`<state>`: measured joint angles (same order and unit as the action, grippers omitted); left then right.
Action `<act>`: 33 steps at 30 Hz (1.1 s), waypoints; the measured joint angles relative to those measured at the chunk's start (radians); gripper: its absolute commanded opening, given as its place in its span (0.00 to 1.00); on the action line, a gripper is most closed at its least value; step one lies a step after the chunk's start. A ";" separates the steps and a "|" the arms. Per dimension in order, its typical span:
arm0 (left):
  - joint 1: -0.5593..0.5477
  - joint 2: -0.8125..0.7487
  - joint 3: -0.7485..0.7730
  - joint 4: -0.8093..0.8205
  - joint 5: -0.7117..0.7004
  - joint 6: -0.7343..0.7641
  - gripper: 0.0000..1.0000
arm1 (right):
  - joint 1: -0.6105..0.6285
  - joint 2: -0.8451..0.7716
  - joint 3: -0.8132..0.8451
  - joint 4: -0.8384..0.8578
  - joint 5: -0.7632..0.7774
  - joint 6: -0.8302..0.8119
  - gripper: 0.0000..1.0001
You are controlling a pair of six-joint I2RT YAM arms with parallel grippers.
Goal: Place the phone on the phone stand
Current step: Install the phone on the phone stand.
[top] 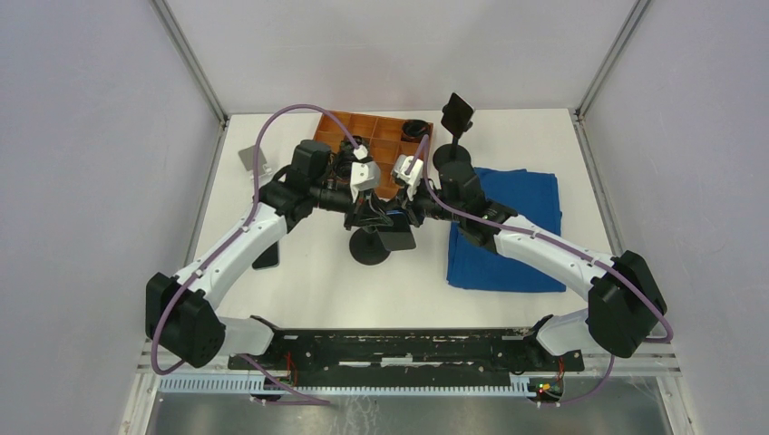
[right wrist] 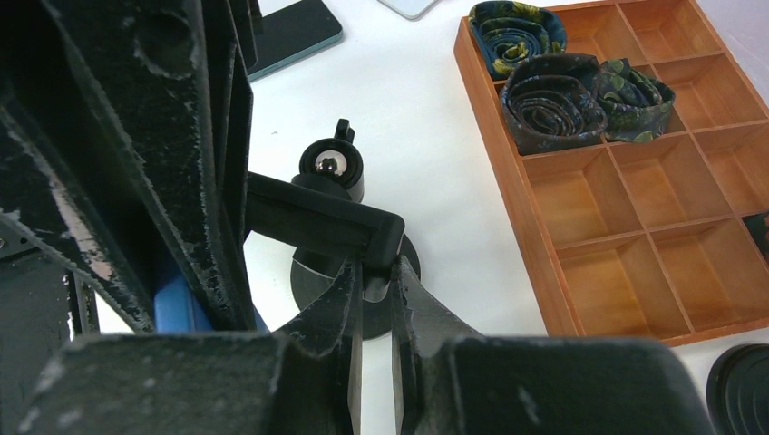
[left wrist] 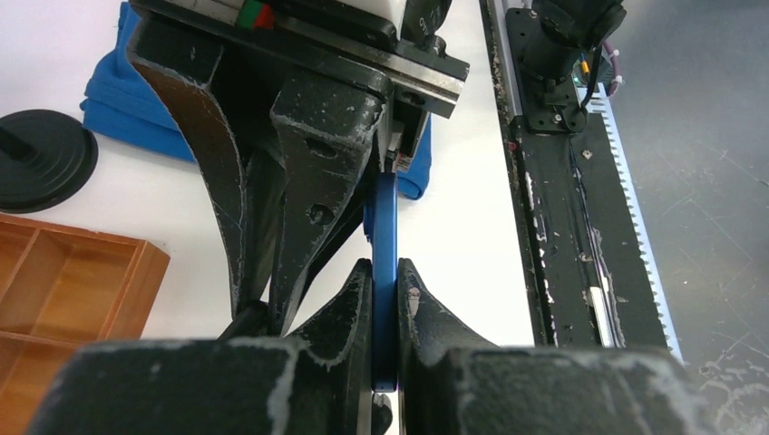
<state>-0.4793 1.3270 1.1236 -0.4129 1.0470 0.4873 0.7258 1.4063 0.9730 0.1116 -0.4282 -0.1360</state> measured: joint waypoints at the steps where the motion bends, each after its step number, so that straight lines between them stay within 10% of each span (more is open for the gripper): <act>1: 0.000 0.004 0.006 -0.011 0.001 0.012 0.02 | 0.000 0.000 0.000 0.000 -0.005 0.000 0.00; 33: 0.069 -0.083 0.025 -0.070 -0.127 0.072 0.02 | 0.012 0.000 0.000 0.007 0.056 -0.008 0.00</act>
<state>-0.4107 1.2438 1.1484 -0.4828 0.9203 0.5591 0.7380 1.4063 0.9730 0.1184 -0.3717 -0.1440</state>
